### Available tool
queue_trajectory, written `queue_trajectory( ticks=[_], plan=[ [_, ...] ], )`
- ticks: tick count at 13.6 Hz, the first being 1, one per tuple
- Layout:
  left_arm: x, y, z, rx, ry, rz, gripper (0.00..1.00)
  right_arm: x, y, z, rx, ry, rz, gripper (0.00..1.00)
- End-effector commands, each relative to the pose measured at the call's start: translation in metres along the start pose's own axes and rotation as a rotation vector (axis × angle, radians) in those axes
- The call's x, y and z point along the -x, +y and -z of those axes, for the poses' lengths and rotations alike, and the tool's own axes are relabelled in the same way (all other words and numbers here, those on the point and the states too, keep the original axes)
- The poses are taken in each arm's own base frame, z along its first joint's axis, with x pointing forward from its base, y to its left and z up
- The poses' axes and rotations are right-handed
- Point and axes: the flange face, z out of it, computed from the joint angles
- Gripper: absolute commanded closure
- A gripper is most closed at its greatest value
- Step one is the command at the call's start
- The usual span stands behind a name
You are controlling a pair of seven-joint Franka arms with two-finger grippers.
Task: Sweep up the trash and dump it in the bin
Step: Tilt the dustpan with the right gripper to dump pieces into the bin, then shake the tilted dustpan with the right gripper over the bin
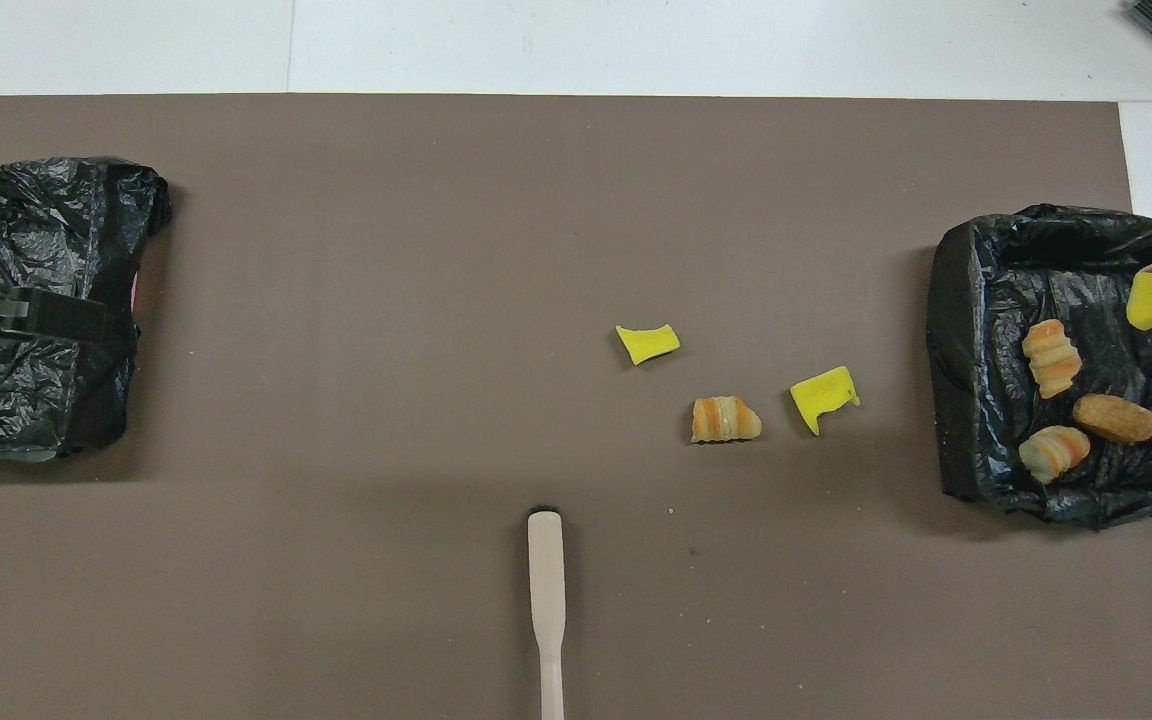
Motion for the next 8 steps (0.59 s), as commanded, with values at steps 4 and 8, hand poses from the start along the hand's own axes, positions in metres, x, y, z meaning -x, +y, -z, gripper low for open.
queue_trajectory(
  ticks=[4,8],
  plan=[
    [0.002,-0.016,0.011,-0.005,-0.02,-0.014,0.0,-0.005,-0.007,0.025,0.029,-0.133,-0.065,1.0],
    [-0.005,-0.015,0.018,-0.011,-0.004,-0.023,0.0,-0.006,-0.013,0.025,0.018,-0.115,-0.109,1.0]
  ],
)
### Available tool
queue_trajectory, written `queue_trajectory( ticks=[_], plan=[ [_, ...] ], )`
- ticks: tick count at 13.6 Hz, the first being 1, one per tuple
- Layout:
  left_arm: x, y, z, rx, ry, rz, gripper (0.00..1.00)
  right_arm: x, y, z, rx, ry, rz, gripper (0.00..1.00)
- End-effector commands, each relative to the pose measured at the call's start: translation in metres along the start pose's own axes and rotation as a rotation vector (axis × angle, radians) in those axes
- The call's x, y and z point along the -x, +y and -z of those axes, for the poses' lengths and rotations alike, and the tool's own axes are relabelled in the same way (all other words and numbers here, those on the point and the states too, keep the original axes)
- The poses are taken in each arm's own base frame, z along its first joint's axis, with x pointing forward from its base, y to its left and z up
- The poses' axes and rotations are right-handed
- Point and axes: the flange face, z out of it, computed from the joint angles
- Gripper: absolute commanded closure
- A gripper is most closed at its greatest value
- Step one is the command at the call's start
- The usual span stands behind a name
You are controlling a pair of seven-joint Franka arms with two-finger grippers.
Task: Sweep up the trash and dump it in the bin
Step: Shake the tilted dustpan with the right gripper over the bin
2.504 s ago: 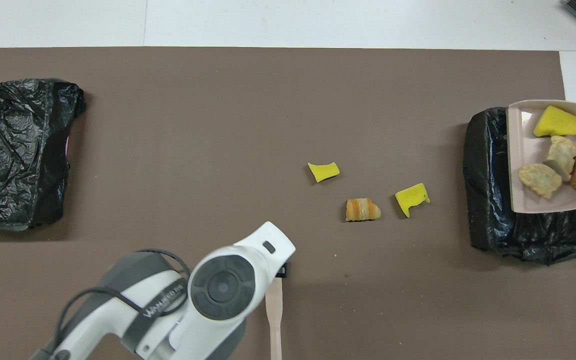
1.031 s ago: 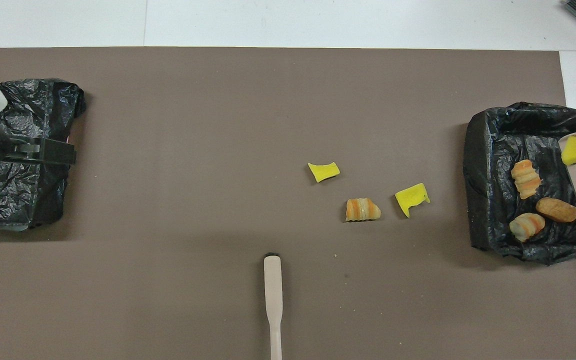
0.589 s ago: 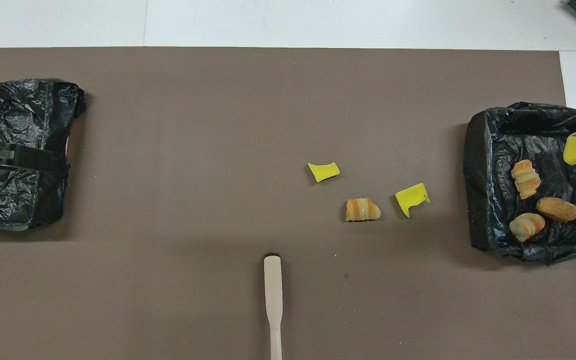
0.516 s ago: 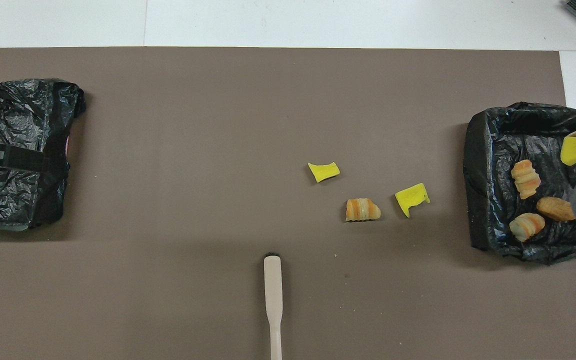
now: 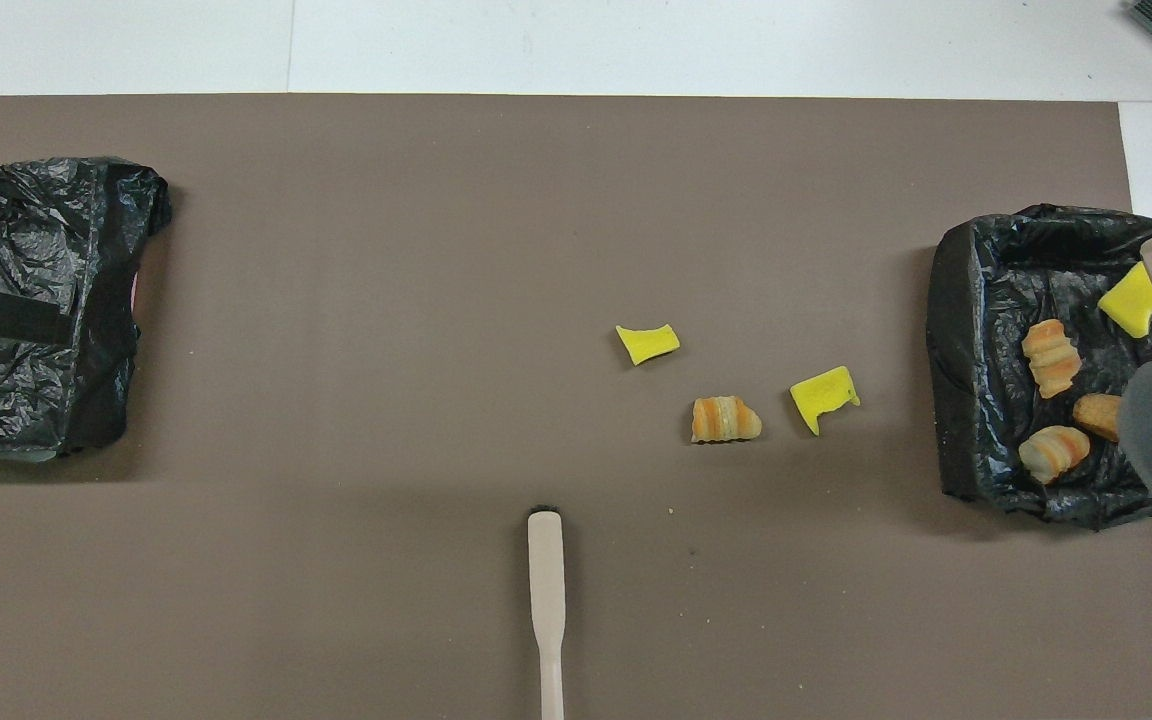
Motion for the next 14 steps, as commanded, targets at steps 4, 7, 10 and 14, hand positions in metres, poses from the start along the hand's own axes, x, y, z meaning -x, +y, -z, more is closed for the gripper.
queue_trajectory(
  ticks=[4,7,10,14],
  plan=[
    [-0.006,0.016,0.009,-0.017,0.006,-0.045,0.0,0.016,-0.013,0.014,0.002,0.155,-0.006,1.0],
    [-0.006,0.018,0.011,-0.016,0.014,-0.05,0.0,0.025,-0.015,0.01,-0.006,0.346,-0.095,1.0],
    [0.0,0.018,0.012,-0.004,0.003,-0.042,0.0,0.021,-0.02,0.001,-0.04,0.538,-0.18,1.0],
    [0.001,0.005,0.012,-0.006,0.001,-0.014,0.0,-0.001,-0.03,0.014,-0.225,0.739,-0.448,1.0]
  ],
)
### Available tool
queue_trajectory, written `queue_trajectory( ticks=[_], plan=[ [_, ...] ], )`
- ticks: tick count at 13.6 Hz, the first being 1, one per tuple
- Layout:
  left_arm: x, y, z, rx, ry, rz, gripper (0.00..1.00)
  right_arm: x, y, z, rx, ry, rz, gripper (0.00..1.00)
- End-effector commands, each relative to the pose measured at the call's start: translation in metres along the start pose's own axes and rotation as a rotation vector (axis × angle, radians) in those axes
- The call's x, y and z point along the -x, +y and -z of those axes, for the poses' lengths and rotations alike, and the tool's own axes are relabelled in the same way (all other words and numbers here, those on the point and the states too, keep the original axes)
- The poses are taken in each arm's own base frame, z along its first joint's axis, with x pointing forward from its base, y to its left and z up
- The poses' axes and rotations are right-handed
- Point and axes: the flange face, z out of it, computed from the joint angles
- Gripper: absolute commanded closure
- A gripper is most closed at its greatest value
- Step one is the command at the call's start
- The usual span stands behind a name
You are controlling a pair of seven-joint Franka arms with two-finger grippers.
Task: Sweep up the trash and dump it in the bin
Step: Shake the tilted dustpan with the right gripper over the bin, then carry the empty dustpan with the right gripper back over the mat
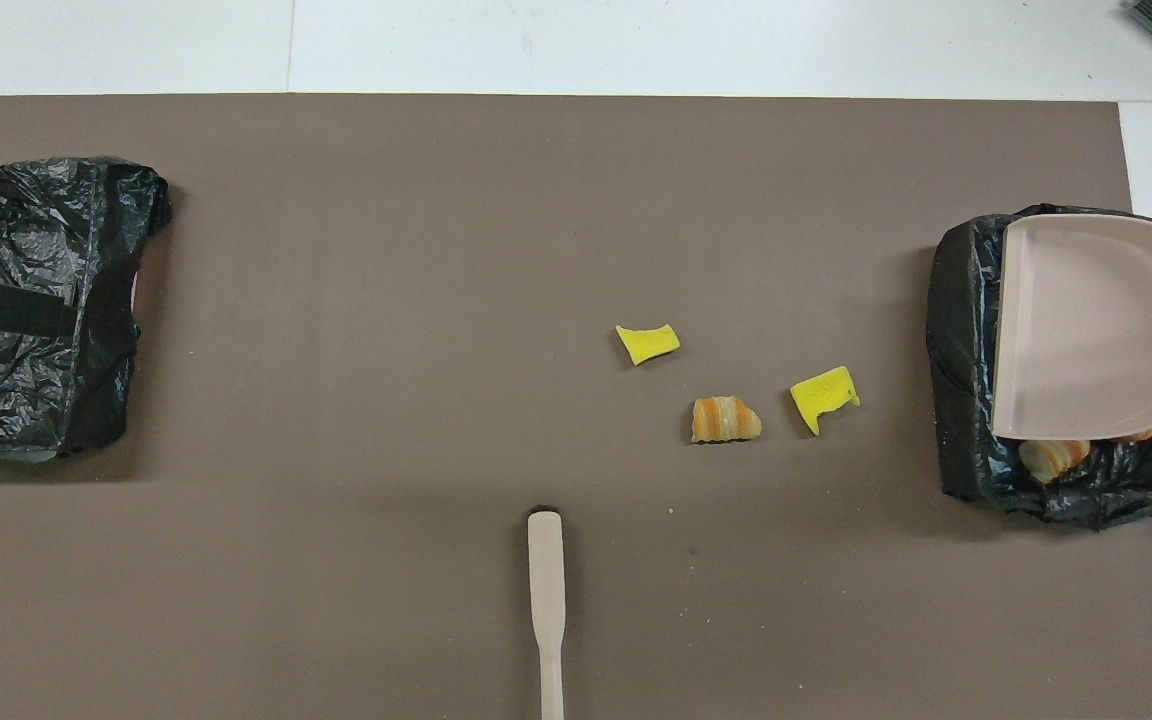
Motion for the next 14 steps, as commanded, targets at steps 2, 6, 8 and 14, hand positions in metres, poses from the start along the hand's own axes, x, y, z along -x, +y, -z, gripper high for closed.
queue_trajectory(
  ticks=[2,6,8,14],
  plan=[
    [0.003,-0.002,0.005,-0.006,-0.011,0.003,0.0,-0.045,-0.025,0.016,-0.143,0.105,-0.277,1.0],
    [0.004,-0.003,0.007,-0.008,-0.008,0.005,0.0,-0.096,-0.05,0.023,-0.341,0.18,-0.604,1.0],
    [0.004,-0.003,0.007,-0.007,-0.008,0.005,0.0,-0.135,-0.063,0.042,-0.341,0.149,-0.708,1.0],
    [0.004,-0.002,0.006,-0.007,-0.013,0.005,0.0,-0.259,-0.1,0.097,-0.366,0.155,-0.993,1.0]
  ],
)
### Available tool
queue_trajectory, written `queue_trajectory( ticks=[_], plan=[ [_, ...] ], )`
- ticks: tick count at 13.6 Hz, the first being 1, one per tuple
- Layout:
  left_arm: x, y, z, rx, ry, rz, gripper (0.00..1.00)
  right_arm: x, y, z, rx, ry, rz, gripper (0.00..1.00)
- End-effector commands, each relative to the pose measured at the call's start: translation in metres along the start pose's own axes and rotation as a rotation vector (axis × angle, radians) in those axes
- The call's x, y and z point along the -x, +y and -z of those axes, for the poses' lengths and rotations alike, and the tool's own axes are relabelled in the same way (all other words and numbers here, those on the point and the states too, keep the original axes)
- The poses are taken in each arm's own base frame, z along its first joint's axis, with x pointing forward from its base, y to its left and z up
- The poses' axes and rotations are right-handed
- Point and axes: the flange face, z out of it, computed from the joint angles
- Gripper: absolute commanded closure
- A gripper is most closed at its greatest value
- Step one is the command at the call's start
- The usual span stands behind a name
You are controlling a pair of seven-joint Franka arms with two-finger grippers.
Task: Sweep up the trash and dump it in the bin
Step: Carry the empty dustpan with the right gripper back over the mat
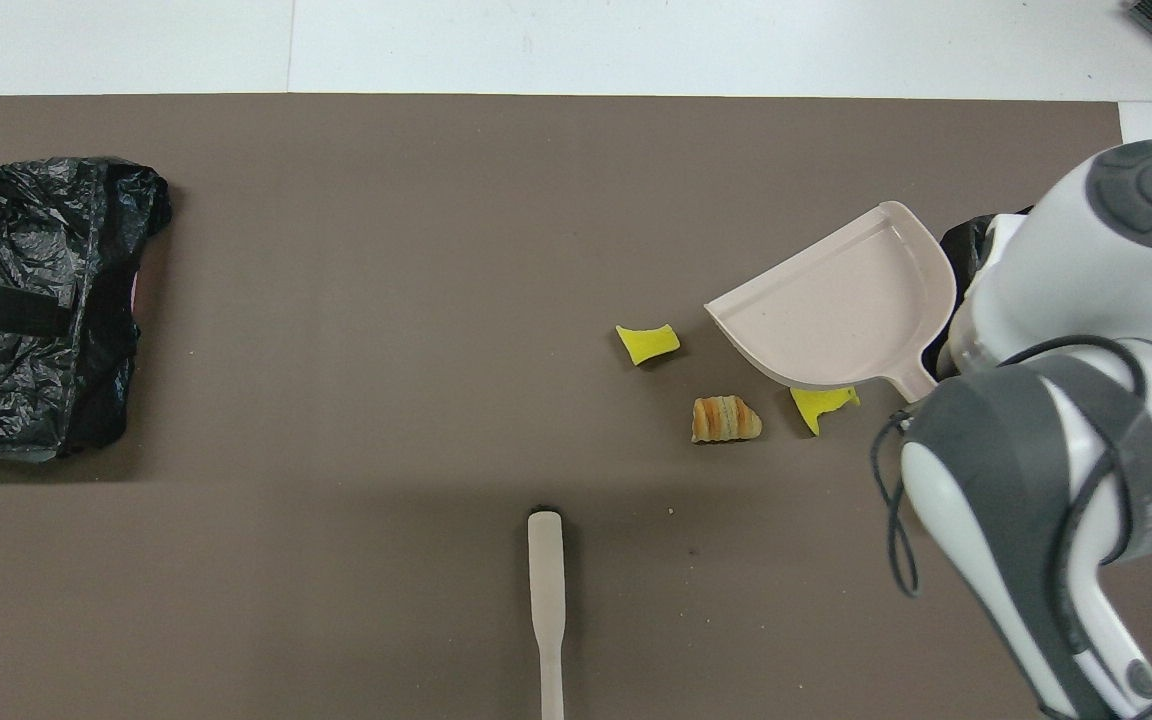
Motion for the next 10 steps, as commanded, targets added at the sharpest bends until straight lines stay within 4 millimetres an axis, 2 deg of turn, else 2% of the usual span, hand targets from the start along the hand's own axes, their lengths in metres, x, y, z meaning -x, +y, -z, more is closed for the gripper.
queue_trajectory(
  ticks=[1,4,5,7,8,10],
  plan=[
    [0.004,-0.001,0.006,-0.007,-0.01,0.002,0.0,-0.021,-0.05,-0.001,-0.016,0.043,-0.188,1.0],
    [0.003,0.0,0.006,-0.007,-0.009,0.0,0.0,-0.058,-0.125,-0.004,-0.049,0.076,-0.255,1.0],
    [0.003,0.0,0.006,-0.007,-0.009,-0.001,0.0,-0.066,-0.139,-0.001,-0.092,0.104,-0.27,1.0],
    [0.003,0.0,0.006,-0.007,-0.01,-0.001,0.0,-0.089,-0.197,-0.022,-0.092,0.12,-0.257,1.0],
    [0.003,0.0,0.006,-0.007,-0.01,-0.003,0.0,-0.104,-0.219,-0.033,-0.099,0.131,-0.274,1.0],
    [0.004,-0.001,0.006,-0.007,-0.01,-0.003,0.0,-0.136,-0.278,-0.044,-0.113,0.149,-0.304,1.0]
  ],
)
